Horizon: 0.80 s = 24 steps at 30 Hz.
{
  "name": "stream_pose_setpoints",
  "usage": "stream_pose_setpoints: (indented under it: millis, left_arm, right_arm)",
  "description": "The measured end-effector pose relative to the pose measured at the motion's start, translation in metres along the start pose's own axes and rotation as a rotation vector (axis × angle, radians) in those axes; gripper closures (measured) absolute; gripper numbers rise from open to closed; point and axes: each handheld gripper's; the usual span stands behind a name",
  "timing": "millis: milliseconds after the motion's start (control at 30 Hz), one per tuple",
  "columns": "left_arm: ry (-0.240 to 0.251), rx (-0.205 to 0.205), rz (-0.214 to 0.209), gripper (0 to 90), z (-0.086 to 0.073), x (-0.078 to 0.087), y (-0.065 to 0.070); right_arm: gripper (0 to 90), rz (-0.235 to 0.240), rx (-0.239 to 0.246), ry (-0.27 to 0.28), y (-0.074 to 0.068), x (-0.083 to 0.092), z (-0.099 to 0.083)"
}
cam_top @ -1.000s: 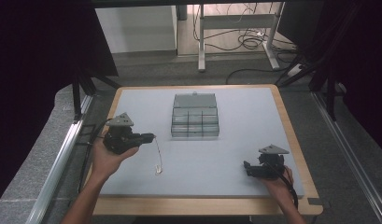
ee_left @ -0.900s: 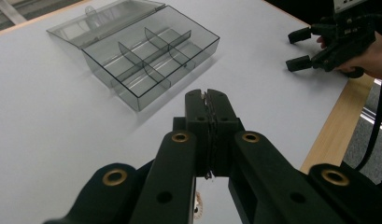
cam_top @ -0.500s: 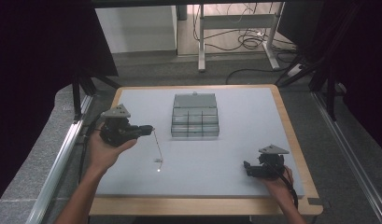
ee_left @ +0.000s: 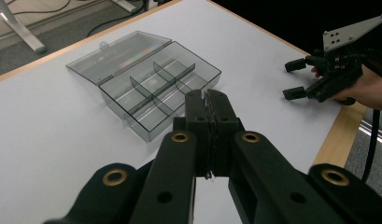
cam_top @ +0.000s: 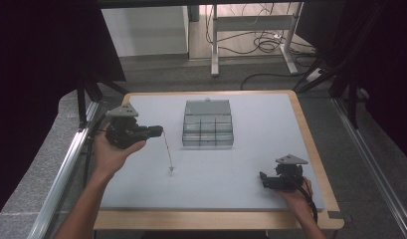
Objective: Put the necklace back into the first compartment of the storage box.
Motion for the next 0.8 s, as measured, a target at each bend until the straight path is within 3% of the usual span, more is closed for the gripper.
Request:
stream_pose_setpoints:
  millis: [800]
  left_arm:
    - [0.026, -0.017, 0.013, 89.6, 0.027, 0.008, 0.002]
  right_arm:
    - [7.3, 0.000, 0.000, 0.000, 0.000, 0.000, 0.000]
Point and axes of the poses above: each handheld gripper's, and its own axes: x roughly backward along the jaws, z roughly out of its top, y roughly to its right, and after that the axes turned 3 degrees about -y, right-handed
